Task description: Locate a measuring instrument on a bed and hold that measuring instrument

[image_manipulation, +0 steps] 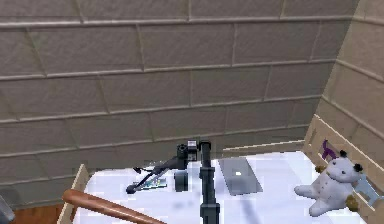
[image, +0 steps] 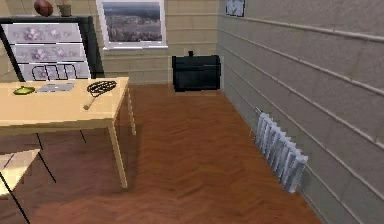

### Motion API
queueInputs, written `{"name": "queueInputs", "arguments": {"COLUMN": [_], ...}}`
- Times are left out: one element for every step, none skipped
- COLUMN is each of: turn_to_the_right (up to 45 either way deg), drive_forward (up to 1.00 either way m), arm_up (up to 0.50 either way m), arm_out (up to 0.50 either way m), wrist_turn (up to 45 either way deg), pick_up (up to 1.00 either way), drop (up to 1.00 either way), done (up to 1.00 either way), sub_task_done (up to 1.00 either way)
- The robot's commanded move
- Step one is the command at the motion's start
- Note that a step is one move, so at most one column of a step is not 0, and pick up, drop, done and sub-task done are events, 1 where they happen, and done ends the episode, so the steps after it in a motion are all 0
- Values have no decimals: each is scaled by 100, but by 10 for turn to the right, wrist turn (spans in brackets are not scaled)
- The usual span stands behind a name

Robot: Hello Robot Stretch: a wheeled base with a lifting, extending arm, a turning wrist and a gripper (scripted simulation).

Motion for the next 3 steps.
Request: {"name": "queueInputs", "arguments": {"turn_to_the_right": [0,0,0], "drive_forward": [0,0,0], "arm_up": [0,0,-30], "arm_out": [0,0,0], "wrist_turn": [450,270,0], "pick_up": [0,0,0], "drop": [0,0,0], "done": [0,0,0], "sub_task_done": [0,0,0]}}
